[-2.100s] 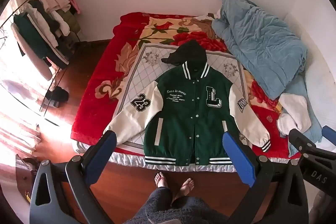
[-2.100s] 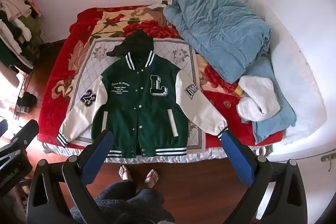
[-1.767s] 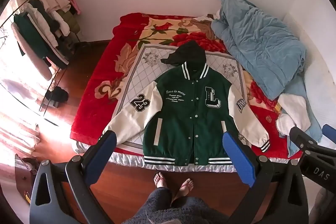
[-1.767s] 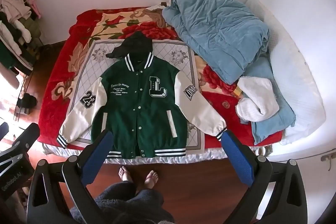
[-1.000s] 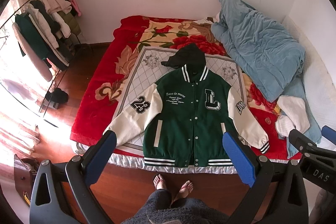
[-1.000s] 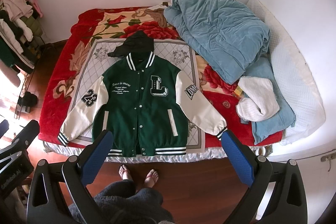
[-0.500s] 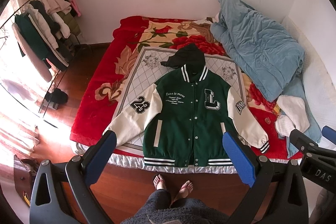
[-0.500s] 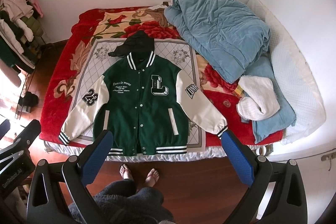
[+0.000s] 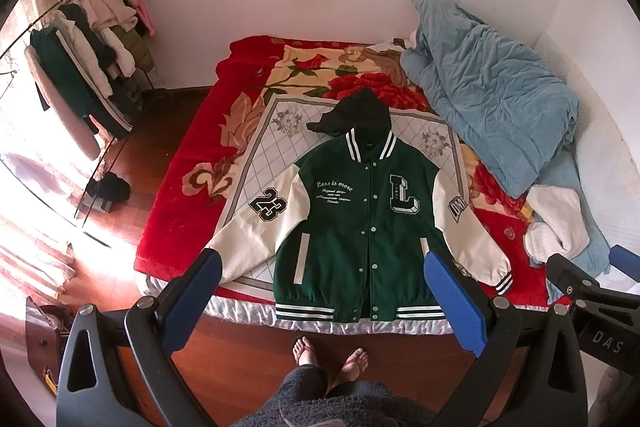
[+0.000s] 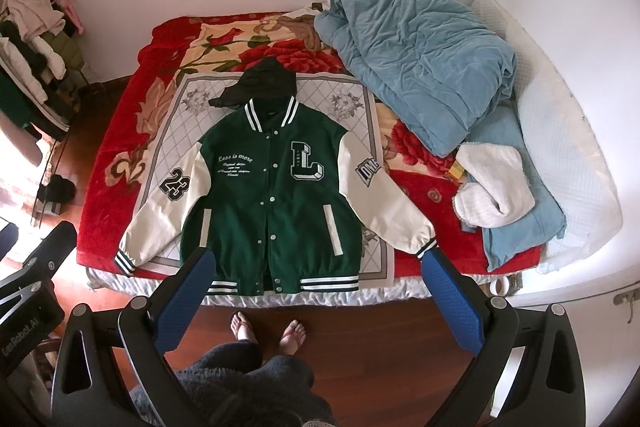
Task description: Fold large clothes
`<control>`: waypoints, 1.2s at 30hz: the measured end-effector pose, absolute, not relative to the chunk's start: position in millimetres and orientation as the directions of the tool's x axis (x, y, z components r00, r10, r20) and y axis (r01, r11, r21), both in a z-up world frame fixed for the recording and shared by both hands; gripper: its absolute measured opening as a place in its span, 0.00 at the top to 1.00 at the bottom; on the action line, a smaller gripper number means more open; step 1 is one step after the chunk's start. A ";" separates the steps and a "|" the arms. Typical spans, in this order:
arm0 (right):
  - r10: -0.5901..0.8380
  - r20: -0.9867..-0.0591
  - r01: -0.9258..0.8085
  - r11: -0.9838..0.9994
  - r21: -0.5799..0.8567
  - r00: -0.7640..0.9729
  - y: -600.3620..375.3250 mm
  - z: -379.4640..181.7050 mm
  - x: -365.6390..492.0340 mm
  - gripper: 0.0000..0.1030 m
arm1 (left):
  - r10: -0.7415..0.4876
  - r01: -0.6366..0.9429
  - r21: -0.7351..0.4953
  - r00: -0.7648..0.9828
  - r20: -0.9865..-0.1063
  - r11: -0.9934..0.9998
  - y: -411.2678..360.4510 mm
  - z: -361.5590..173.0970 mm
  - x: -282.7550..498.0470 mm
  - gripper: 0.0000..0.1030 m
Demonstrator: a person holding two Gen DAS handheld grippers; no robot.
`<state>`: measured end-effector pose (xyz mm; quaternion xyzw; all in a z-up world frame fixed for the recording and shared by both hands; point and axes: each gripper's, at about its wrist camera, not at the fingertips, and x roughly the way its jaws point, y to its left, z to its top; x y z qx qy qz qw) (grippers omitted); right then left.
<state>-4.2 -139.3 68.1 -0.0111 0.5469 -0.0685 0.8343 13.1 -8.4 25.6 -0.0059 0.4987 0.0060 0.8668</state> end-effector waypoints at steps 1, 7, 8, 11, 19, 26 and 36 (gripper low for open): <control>-0.127 -0.911 0.102 0.990 -0.094 0.393 -138.9 69.3 -5.0 0.00 | 0.005 -0.016 -0.004 0.504 -0.864 1.000 -9.0 26.5 14.2 0.00; -0.129 -0.909 0.107 0.990 -0.094 0.395 -138.2 67.7 -6.0 0.00 | 0.003 -0.015 -0.005 0.505 -0.863 1.000 -7.8 25.1 12.1 0.00; -0.129 -0.909 0.107 0.990 -0.094 0.395 -137.4 68.0 -6.5 0.00 | 0.004 -0.015 -0.004 0.505 -0.863 1.000 -7.4 24.2 10.8 0.00; -0.129 -0.909 0.103 0.990 -0.095 0.395 -137.6 68.3 -6.8 0.00 | 0.002 -0.015 -0.006 0.505 -0.863 1.000 -7.7 25.5 11.5 0.00; -0.126 -0.910 0.105 0.990 -0.092 0.396 -140.9 67.0 -6.6 0.00 | 0.003 -0.016 -0.006 0.510 -0.860 1.000 -8.0 24.5 10.1 0.00; -0.127 -0.909 0.106 0.990 -0.092 0.398 -140.4 67.6 -6.4 0.00 | 0.003 -0.016 -0.006 0.514 -0.858 1.000 -8.3 27.3 11.9 0.00; -0.127 -0.910 0.108 0.990 -0.091 0.396 -142.1 65.8 -4.8 0.00 | -0.002 -0.012 -0.010 0.516 -0.857 1.000 -8.4 26.4 10.2 0.00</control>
